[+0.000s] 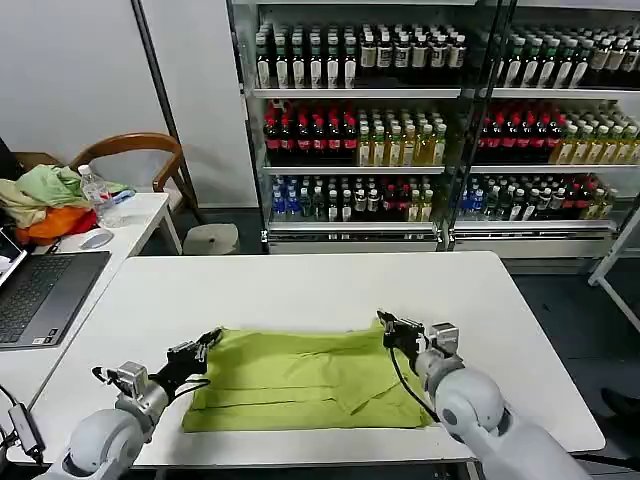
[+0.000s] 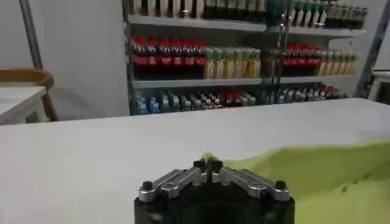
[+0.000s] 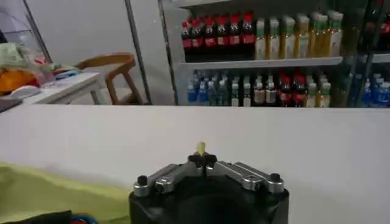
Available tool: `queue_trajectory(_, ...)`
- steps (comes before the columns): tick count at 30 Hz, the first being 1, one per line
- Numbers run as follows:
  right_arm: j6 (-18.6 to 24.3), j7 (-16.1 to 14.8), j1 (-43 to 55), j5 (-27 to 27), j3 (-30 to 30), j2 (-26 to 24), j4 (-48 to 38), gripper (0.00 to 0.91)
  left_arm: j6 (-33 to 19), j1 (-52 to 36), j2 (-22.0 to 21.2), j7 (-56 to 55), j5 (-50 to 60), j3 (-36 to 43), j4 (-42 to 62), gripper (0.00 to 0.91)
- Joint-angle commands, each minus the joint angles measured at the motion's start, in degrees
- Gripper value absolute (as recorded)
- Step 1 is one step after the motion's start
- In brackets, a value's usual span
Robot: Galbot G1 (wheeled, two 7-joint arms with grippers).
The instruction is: Fold and organize the clothes.
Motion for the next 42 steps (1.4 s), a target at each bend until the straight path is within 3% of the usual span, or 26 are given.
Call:
queue_trajectory(1,0.1,0.2,-7.0,-0.5,2.2,-1.4,6.1,0.000,-1.4,6.2,0.1,0.0,1.0,-1.7,-3.6,0.040)
queue_trajectory(14,0.2,1.2,-11.6,-1.5,4.4,-1.9,9.0,0.000,-3.0,9.2,0.3,1.0,1.2,-3.8,-3.7,0.040)
queue_trajectory(34,0.4,1.1,-13.8,-3.5,3.0,-2.0,7.9,0.000,-2.5,12.2,0.9,2.0,5.3,-4.0,-3.7,0.040)
queue_trajectory(35,0.4,1.2,-14.0,-3.7,2.9,-2.0,8.0,0.000,-2.5,12.1,0.9,2.0,5.5,-3.9,-3.7,0.202)
queue_trajectory(36,0.4,1.3,-14.3,-3.9,2.9,-1.9,8.1,0.091,-2.1,12.0,0.8,1.6,6.2,-3.9,-3.6,0.202)
queue_trajectory(37,0.1,2.1,-14.4,-4.4,2.8,-1.9,8.2,0.907,-1.0,11.9,0.7,0.8,7.6,-3.8,-3.7,0.907)
queue_trajectory(42,0.2,2.9,-15.7,-6.7,3.6,-2.3,8.6,0.907,-1.7,11.8,0.6,-0.2,8.1,-4.1,-4.4,0.907)
